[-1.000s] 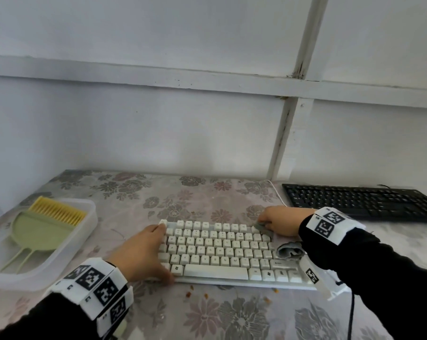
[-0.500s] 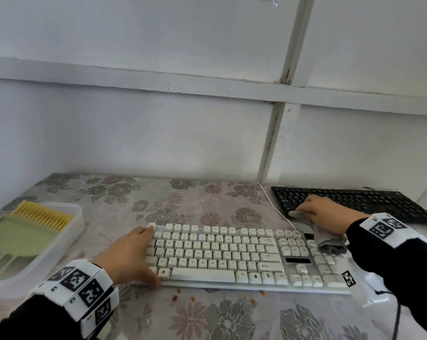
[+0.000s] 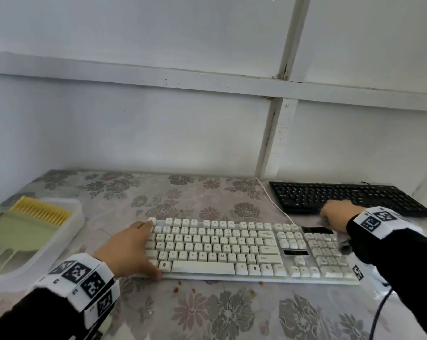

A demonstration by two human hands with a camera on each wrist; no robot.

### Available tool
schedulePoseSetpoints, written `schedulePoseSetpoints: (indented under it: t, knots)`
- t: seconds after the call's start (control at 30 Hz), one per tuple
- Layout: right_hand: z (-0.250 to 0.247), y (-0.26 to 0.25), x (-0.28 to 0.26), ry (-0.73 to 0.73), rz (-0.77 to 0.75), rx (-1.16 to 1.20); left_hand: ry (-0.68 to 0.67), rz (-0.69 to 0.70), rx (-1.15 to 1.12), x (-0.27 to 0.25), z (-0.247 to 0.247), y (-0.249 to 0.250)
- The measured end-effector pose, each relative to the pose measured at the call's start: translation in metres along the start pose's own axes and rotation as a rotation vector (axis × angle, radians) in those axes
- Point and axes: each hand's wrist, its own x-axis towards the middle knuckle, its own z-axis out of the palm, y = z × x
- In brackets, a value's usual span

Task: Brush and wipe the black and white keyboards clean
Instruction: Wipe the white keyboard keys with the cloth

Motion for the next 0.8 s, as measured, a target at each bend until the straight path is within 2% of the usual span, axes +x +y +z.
schedulePoseSetpoints:
  t: [0.03, 0.1, 0.2, 0.3, 0.4, 0.5, 0.57, 0.67, 0.73, 0.8]
  knots:
    - [-0.007, -0.007, 0.001, 0.049, -0.022, 0.054, -0.002, 0.001, -0.011, 0.0, 0.0, 0.0]
    - [-0.025, -0.036, 0.0, 0.126, -0.161, 0.187, -0.01, 0.0, -0.043, -0.001, 0.002, -0.002]
    - [-0.057, -0.113, -0.018, 0.176, -0.424, 0.347, -0.021, 0.006, -0.132, -0.004, 0.001, -0.006]
    - [-0.082, -0.2, -0.04, 0.2, -0.649, 0.384, -0.033, 0.017, -0.287, -0.005, -0.002, -0.01]
    - [-0.095, -0.264, -0.051, 0.225, -0.772, 0.325, -0.08, 0.015, -0.326, -0.002, -0.001, -0.019]
    - [-0.089, -0.292, -0.05, 0.165, -0.759, 0.287, -0.092, 0.016, -0.336, 0.002, 0.002, -0.024]
    - [-0.079, -0.293, -0.047, 0.186, -0.745, 0.28, -0.084, 0.033, -0.348, 0.0, 0.002, -0.023]
    - [-0.069, -0.277, -0.044, 0.239, -0.703, 0.311, -0.074, 0.055, -0.343, 0.002, 0.003, -0.025]
    - [-0.062, -0.262, -0.041, 0.218, -0.654, 0.353, -0.075, 0.053, -0.34, 0.004, 0.005, -0.026]
    - [-0.056, -0.248, -0.038, 0.255, -0.623, 0.3, -0.071, 0.058, -0.337, 0.004, 0.005, -0.027]
